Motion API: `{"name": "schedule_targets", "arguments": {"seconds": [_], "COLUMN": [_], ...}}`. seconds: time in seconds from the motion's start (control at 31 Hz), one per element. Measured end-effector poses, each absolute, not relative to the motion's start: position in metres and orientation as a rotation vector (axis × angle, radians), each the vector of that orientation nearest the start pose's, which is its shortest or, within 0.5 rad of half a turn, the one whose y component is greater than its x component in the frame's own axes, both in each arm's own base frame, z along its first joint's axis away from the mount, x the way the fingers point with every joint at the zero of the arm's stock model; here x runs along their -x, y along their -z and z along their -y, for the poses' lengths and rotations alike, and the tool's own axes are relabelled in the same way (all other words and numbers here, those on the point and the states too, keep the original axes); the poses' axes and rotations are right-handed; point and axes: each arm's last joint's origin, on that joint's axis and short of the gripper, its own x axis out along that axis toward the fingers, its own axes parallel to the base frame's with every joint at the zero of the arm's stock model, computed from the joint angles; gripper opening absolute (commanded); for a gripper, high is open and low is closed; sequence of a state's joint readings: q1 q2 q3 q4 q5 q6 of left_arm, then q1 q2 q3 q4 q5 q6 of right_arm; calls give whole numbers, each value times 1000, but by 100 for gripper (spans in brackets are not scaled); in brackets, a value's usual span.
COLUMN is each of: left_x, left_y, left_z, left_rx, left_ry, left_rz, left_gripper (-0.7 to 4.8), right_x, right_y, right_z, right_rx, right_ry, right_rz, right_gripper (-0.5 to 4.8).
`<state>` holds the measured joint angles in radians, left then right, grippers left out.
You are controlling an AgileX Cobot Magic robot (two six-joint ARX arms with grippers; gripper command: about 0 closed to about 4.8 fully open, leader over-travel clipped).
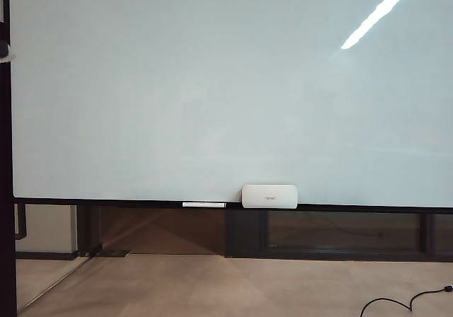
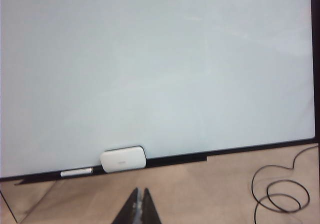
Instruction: Reach to the right to find the marker pen, pick it up, and write the number 13 on the whiteboard.
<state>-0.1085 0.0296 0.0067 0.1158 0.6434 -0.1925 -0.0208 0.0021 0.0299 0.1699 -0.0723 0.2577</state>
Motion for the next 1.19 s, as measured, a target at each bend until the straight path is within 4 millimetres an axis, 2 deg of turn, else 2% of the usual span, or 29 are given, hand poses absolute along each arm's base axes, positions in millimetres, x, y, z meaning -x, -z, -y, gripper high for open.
{"name": "schedule_targets", "arguments": {"seconds": [0.32, 0.45, 0.61, 0.81, 0.97, 1.13, 1.19], "left_x": [-98, -103, -112, -125, -136, -144, -148], "left_y": [-171, -178, -198, -217, -227, -233, -234], "left_z": [28, 28, 31, 35, 40, 44, 47], "left_rx": [163, 169, 149, 152, 171, 188, 196], "left_ry": [735, 739, 808, 871, 898, 910, 923], "left_rz": [-25, -31, -13, 11, -10, -26, -46], "left_gripper": [-6, -5, -5, -5, -5, -5, -5], "right_x": [-94, -108, -138, -169, -189, -198, -201], "right_y": [-222, -230, -244, -257, -254, -252, -258], "right_z": [0, 0, 0, 3, 11, 22, 34], "right_rx": [-246, -251, -222, -202, -192, -177, -170], "right_ry": [-79, -59, -69, -67, -38, 12, 65], "right_rz": [213, 123, 52, 146, 237, 290, 284], "right_gripper": [-3, -3, -2, -2, 0, -1, 12]}}
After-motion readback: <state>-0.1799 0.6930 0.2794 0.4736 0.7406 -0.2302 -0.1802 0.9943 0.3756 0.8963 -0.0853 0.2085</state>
